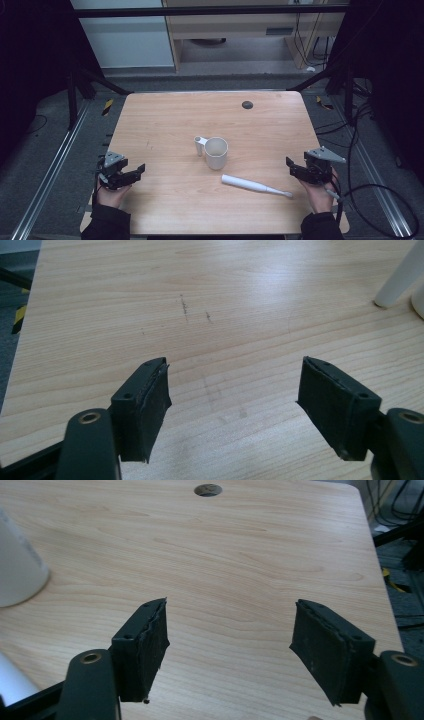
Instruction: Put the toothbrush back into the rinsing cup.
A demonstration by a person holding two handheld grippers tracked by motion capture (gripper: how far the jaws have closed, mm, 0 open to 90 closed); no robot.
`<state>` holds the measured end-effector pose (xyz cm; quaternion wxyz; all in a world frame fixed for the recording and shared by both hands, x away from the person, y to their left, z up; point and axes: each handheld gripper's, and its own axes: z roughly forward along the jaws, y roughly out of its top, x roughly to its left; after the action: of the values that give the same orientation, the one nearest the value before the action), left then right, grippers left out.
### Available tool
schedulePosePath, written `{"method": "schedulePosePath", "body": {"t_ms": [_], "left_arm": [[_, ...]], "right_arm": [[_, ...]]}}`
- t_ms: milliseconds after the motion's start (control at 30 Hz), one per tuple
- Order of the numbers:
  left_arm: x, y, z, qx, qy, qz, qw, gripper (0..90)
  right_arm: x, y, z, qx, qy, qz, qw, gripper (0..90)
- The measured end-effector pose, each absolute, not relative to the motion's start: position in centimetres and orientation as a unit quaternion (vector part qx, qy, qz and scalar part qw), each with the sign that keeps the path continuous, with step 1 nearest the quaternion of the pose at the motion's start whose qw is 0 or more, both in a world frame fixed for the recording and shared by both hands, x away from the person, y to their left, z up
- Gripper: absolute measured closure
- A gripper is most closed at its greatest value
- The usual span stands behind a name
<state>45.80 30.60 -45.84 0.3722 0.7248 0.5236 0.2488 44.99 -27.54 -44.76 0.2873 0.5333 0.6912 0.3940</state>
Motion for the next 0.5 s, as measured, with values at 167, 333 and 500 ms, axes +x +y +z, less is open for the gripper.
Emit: {"method": "schedulePosePath", "body": {"t_ms": [167,333,500], "left_arm": [[45.8,30.7,-46.1,0.725,0.524,0.249,0.371,30.5],[45.8,30.7,-46.2,0.722,0.525,0.252,0.374,33.4],[45.8,30.7,-46.3,0.723,0.525,0.252,0.372,36.7]], "right_arm": [[44.6,-27.3,-44.7,0.521,0.704,0.401,0.270,34.6],[44.1,-26.8,-44.8,0.512,0.713,0.405,0.256,37.8],[43.6,-26.1,-44.8,0.502,0.726,0.404,0.240,41.6]]}}
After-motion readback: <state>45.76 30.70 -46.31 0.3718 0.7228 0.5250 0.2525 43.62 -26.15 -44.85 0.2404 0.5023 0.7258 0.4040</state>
